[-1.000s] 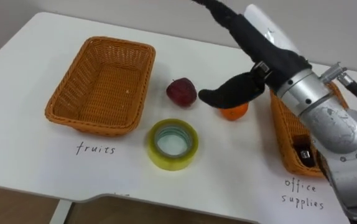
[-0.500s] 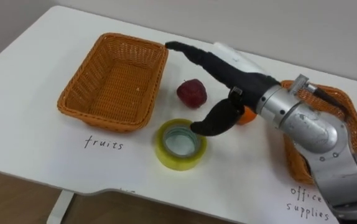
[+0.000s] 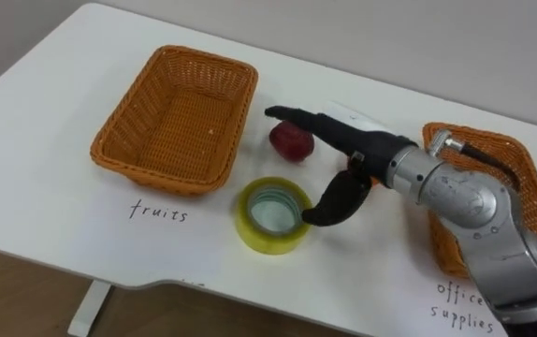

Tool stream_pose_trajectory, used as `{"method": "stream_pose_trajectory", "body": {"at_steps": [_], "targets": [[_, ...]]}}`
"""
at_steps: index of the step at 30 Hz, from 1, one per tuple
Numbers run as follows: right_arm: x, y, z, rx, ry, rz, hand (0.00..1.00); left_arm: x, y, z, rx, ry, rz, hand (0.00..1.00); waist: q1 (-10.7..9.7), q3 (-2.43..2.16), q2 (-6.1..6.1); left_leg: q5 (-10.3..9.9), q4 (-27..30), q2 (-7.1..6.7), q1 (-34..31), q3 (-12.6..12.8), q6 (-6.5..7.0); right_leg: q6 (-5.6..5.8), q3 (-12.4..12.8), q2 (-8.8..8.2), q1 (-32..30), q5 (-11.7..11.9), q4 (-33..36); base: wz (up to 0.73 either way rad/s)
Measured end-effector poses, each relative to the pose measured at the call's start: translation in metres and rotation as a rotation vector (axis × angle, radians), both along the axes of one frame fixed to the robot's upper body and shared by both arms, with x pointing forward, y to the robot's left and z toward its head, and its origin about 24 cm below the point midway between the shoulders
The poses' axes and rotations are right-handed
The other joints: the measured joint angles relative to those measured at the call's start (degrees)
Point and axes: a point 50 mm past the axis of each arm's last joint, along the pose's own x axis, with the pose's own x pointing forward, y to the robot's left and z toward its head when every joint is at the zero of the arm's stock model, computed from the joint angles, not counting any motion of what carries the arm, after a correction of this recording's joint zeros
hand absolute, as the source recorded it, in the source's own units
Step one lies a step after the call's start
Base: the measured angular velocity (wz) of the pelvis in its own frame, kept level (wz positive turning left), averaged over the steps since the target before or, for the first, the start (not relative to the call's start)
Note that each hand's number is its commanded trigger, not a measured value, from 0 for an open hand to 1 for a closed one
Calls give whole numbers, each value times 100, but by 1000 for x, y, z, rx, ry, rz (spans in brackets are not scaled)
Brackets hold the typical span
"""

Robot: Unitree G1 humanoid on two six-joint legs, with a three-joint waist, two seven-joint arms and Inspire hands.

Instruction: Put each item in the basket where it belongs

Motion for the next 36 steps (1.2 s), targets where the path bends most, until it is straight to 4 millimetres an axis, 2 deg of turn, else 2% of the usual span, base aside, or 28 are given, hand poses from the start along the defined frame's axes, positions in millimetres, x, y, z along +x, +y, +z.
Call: {"method": "stream_pose_trajectory", "body": {"at_steps": [12,29,36], "targets": [[0,-1,-5,-46,32,7,0,1,0,0,2,-2,1,0,100,5,-24,2,9,0,0,-2,-1,0,-3,-1,4,0,1,0],[0,3,-10,51,87,26,0,3,0,0,22,-2,4,0,115,24,-53,11,0,-2,5,-10,-3,0,-4,0,11,0,0,0],[3,-2,-18,40,124,-16,0,4,1,1,22,4,-3,0,130,35,-80,10,0,-2,-29,-9,-3,0,-4,2,-11,0,0,0]]}}
